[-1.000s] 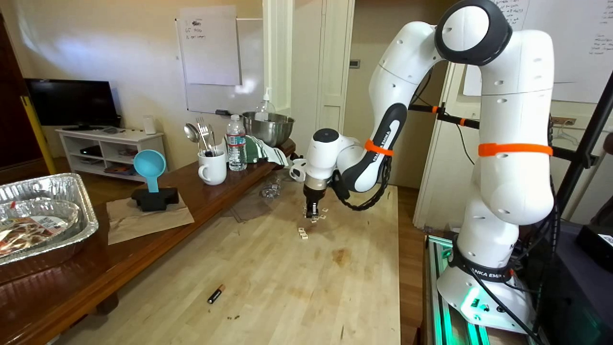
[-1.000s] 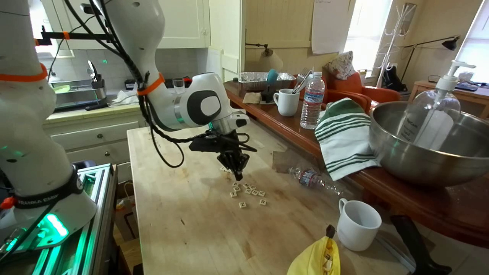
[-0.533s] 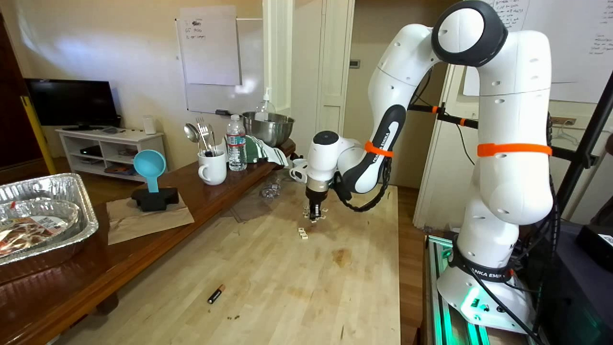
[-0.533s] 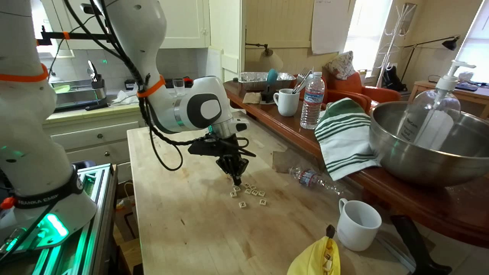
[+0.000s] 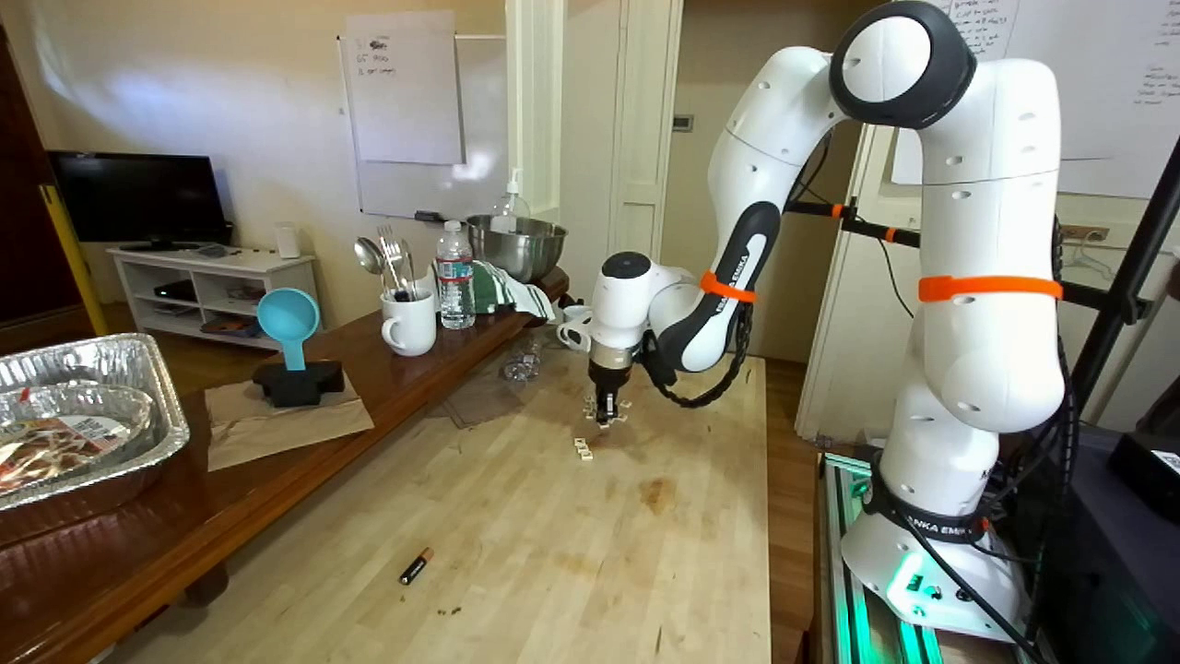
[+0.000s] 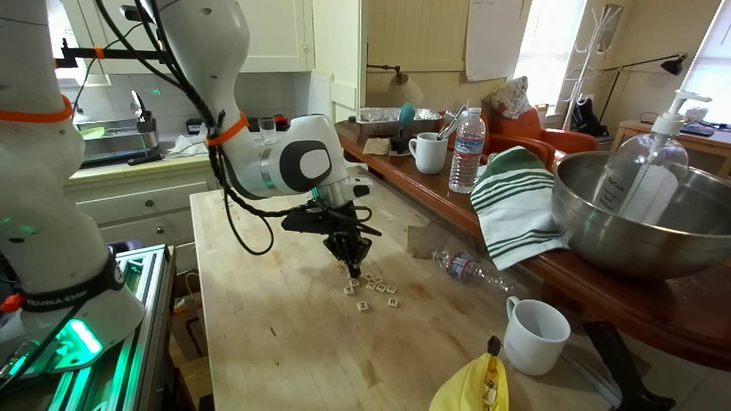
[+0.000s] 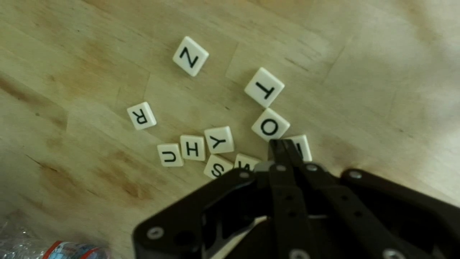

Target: Move some of the letters to the left to spell the word LEAP

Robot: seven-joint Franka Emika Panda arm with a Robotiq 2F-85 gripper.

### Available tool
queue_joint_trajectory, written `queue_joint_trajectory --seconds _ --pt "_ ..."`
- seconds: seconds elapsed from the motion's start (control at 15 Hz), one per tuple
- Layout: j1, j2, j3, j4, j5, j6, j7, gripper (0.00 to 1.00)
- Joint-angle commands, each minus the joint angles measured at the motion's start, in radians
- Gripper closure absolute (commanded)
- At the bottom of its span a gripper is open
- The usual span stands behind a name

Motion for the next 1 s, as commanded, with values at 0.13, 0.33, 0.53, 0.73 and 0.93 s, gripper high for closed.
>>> queue_joint_trajectory --seconds 0.13,0.33,0.53,0.73,0.93 --pt "0.003 0.035 0.024 0.011 0.092 -0.028 0.005 1.00" --pt "0.007 0.038 0.040 0.015 0.152 -0.035 0.006 1.00" --pt "0.015 0.043 0.048 0.027 0.186 -0.051 0.022 1.00" --pt "0.023 0.051 0.058 0.046 0.223 -0.084 0.042 1.00" --pt "0.037 0.053 0.061 0.062 0.291 -0.121 0.038 1.00"
